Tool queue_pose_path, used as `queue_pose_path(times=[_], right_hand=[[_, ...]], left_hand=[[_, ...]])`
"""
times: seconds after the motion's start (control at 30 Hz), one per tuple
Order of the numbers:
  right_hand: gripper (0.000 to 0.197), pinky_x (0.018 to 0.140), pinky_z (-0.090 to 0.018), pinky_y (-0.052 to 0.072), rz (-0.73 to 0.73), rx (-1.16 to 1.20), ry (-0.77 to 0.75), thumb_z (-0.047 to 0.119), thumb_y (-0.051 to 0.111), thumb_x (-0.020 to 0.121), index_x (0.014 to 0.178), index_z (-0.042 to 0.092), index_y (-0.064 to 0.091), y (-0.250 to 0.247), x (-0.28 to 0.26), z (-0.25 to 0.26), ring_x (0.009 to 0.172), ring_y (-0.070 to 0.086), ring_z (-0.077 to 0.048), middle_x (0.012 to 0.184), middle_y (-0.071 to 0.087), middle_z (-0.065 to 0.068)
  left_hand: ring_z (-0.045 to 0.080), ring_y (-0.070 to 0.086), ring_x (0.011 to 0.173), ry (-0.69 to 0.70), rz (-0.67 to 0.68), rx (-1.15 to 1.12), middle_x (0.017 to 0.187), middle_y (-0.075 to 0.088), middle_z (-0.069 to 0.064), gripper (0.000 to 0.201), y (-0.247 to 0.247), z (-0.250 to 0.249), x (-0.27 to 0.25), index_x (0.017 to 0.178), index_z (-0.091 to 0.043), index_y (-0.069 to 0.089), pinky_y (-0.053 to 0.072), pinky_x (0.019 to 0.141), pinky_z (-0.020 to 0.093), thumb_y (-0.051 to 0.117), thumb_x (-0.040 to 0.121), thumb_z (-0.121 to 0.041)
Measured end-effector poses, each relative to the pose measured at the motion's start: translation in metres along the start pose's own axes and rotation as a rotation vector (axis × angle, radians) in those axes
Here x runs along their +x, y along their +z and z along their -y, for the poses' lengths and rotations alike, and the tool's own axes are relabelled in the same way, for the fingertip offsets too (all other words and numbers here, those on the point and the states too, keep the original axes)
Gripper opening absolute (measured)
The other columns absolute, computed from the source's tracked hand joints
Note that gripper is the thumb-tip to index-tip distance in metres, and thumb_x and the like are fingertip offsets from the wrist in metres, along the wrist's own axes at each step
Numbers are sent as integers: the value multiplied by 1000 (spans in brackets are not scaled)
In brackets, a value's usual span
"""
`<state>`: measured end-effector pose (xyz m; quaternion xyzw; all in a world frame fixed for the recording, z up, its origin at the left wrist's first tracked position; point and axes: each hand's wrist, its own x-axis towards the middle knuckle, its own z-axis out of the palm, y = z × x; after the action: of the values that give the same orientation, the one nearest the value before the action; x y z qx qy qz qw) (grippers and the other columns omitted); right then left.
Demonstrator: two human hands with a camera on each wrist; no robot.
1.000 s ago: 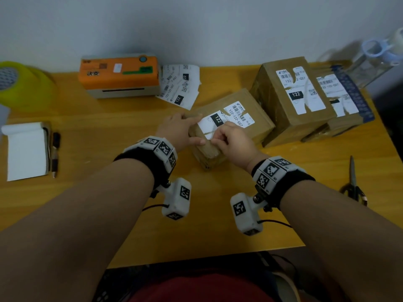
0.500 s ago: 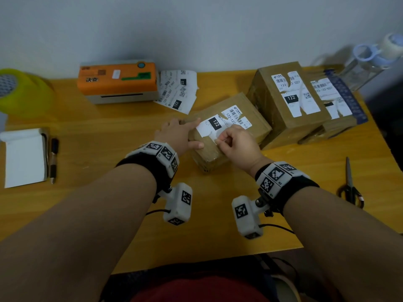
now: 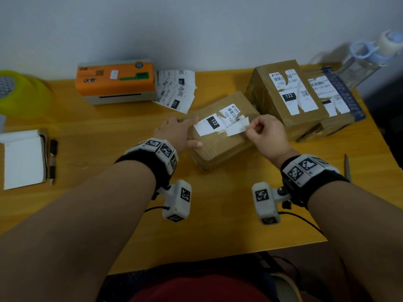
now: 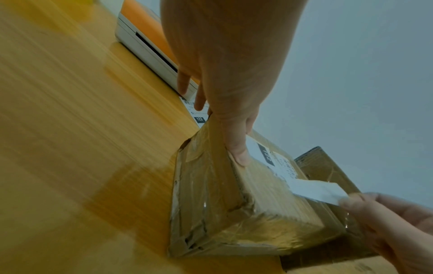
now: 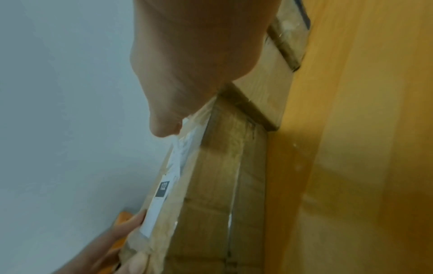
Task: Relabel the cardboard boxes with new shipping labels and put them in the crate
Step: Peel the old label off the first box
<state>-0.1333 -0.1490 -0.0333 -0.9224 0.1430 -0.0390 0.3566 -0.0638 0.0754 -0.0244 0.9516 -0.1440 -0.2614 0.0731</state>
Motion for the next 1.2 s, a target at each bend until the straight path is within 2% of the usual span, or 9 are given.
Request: queue_pose_path(times=[0.2,0.3,0.4,0.53,0.7,0.83,1.03,1.13,1.2], right_hand=[[11,66,-13,38,-81,69,-7,16,60,89,80,14,55,-8,-3,-2,73,48,-12,90,52,-2],[10,70,-20,40,-105,101,-10,17,59,89,80,14,55,-4,-3,0,74,49,-13,90,52,-3],[10,71,-24,42,-130,124,-7,17,59,89,80,13,57,-3,-2,4,74,51,-15,89,56,-5],[11,64,-15,39,-173,154,21,19,58,90,79,15,55,-12,2,6,72,51,-14,88,58,-7],[11,55,-3,37,-289,187,46,18,57,90,80,14,56,-31,4,8,64,46,-2,79,55,0],[11,62,-7,39,-370,212,-8,16,57,89,79,16,53,-36,1,14,73,48,-9,84,54,-1],[13,67,-38,54,-471,393,-72,21,54,91,80,28,49,-41,-3,27,72,53,-19,79,53,2],[19,67,-42,57,-336,419,-88,20,55,92,80,33,48,-44,-4,36,75,60,-24,80,58,2],[18,71,-42,58,-179,369,-116,20,58,92,82,33,51,-40,-5,37,81,63,-23,84,62,1]], left_hand=[[35,28,134,7,-7,64,147,29,13,77,-7,-10,0,144,-39,22,31,105,52,61,80,-56],[32,18,141,58,-29,149,156,15,5,80,-11,-17,4,145,-31,23,21,111,51,64,79,-52],[28,26,138,95,-47,192,152,27,1,80,-12,-17,9,144,-27,26,22,112,49,64,79,-54],[26,31,136,87,-57,156,149,33,-3,79,-9,-14,11,142,-32,28,26,110,51,66,76,-55],[27,33,134,84,-45,134,149,33,-3,78,-10,-15,9,142,-32,29,29,108,50,67,77,-53],[28,31,134,80,-67,128,149,32,-1,76,-7,-13,6,142,-32,29,28,108,50,65,79,-52],[31,22,139,54,-67,119,154,22,2,76,0,-10,0,146,-35,21,25,110,50,58,83,-55],[32,19,139,55,-73,123,154,21,6,76,-3,-11,-3,146,-35,24,22,111,49,60,82,-54],[31,25,136,100,-124,75,150,28,7,66,-10,-14,-7,141,-30,37,26,109,48,60,83,-51]])
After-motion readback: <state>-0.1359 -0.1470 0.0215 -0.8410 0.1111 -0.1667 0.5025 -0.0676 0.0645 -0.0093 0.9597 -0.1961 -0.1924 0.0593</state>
